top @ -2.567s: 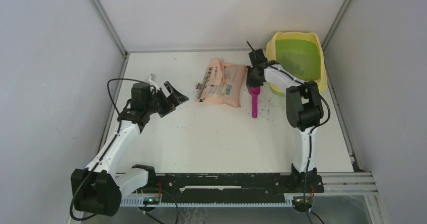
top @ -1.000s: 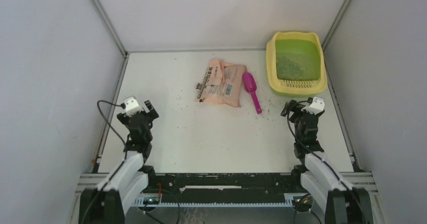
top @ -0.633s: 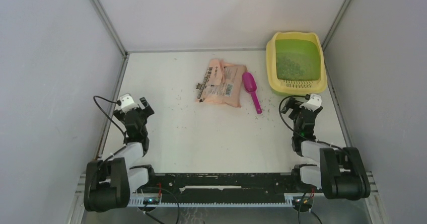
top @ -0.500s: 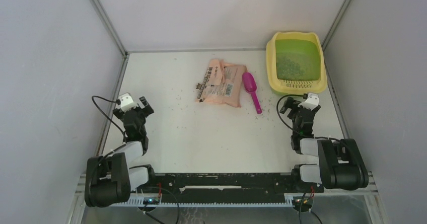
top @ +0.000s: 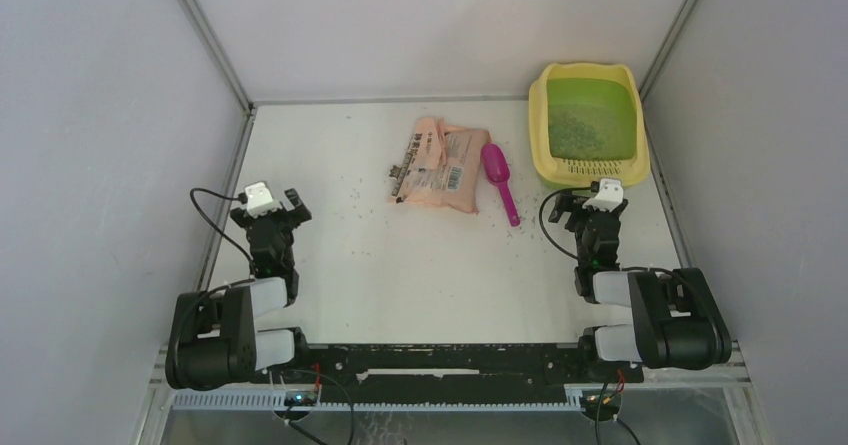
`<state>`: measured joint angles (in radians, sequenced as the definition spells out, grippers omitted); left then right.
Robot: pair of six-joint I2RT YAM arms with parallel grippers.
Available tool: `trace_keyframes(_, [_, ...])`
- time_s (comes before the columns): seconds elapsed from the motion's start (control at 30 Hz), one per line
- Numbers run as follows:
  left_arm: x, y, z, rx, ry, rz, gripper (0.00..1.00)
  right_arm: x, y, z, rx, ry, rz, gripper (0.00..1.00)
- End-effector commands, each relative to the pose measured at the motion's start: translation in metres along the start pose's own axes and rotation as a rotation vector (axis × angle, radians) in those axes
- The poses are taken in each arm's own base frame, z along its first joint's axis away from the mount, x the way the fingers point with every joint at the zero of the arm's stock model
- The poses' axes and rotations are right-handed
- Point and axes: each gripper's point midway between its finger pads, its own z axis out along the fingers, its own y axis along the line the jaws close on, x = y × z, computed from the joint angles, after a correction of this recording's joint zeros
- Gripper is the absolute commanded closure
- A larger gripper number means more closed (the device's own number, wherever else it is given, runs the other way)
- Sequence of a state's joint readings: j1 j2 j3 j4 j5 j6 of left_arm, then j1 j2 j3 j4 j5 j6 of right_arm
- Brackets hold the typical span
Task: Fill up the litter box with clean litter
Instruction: Reset both arms
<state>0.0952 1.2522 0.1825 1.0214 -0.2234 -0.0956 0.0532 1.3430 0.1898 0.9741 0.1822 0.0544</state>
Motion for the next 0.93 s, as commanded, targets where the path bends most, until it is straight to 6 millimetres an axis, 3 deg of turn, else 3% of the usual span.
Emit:
trace_keyframes(0.0, [-0.011, -0.003, -0.001, 0.012, -0.051, 0.013, 0.0, -0.021, 0.005, 0.006, -0.015, -0.07, -0.01, 0.01])
trace_keyframes(0.27, [-0.011, 0.004, -0.003, -0.04, -0.065, 0.0, 0.0, -0.021, 0.006, 0.007, -0.027, -0.061, -0.011, 0.01])
trace_keyframes(0.57, [-0.01, -0.009, 0.0, 0.027, -0.045, 0.039, 0.0, -0.02, 0.007, 0.011, -0.058, -0.04, -0.003, 0.01])
trace_keyframes(0.9, [-0.011, -0.009, 0.0, 0.029, -0.045, 0.039, 0.0, -0.018, 0.008, 0.012, -0.075, -0.024, 0.001, 0.01])
